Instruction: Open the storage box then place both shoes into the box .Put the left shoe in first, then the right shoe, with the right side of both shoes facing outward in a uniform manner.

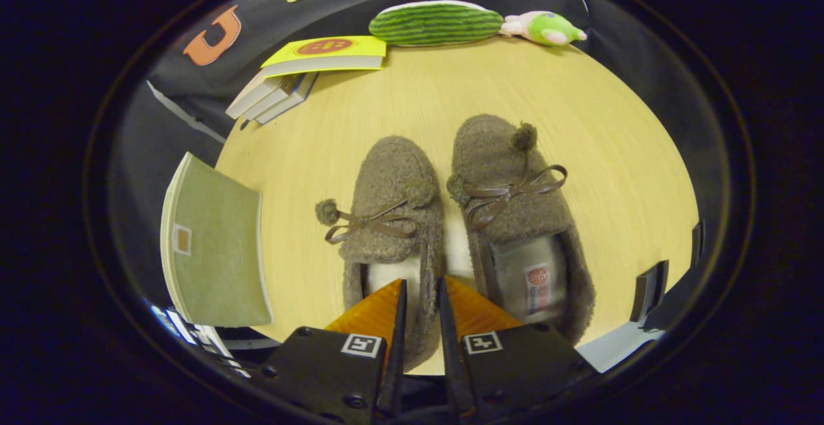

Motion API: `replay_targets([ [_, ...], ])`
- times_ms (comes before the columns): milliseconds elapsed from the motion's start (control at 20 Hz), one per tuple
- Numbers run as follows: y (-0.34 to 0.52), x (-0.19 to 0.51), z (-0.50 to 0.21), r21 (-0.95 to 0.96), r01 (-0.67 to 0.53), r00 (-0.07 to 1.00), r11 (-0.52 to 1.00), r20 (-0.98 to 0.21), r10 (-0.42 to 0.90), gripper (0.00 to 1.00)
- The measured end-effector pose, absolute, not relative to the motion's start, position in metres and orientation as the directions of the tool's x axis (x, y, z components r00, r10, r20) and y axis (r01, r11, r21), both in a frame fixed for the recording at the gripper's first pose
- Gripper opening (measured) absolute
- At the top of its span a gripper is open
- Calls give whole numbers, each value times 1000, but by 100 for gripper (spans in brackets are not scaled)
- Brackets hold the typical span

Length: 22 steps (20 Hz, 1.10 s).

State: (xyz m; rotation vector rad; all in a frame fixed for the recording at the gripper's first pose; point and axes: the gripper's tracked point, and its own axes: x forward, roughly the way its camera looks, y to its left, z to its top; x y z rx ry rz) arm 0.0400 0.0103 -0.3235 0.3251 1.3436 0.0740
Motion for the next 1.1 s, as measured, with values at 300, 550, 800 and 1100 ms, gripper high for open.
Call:
replay_targets([
  [300, 13, 39, -320, 337, 201, 229, 920, -929, 290, 8],
  [550, 39, 26, -293, 454, 267, 235, 850, -886, 399, 6],
  [800, 81, 27, -208, 569, 174, 366, 804, -795, 484, 6],
  [1100, 159, 45, -108, 665, 20, 473, 746, -664, 579, 6],
])
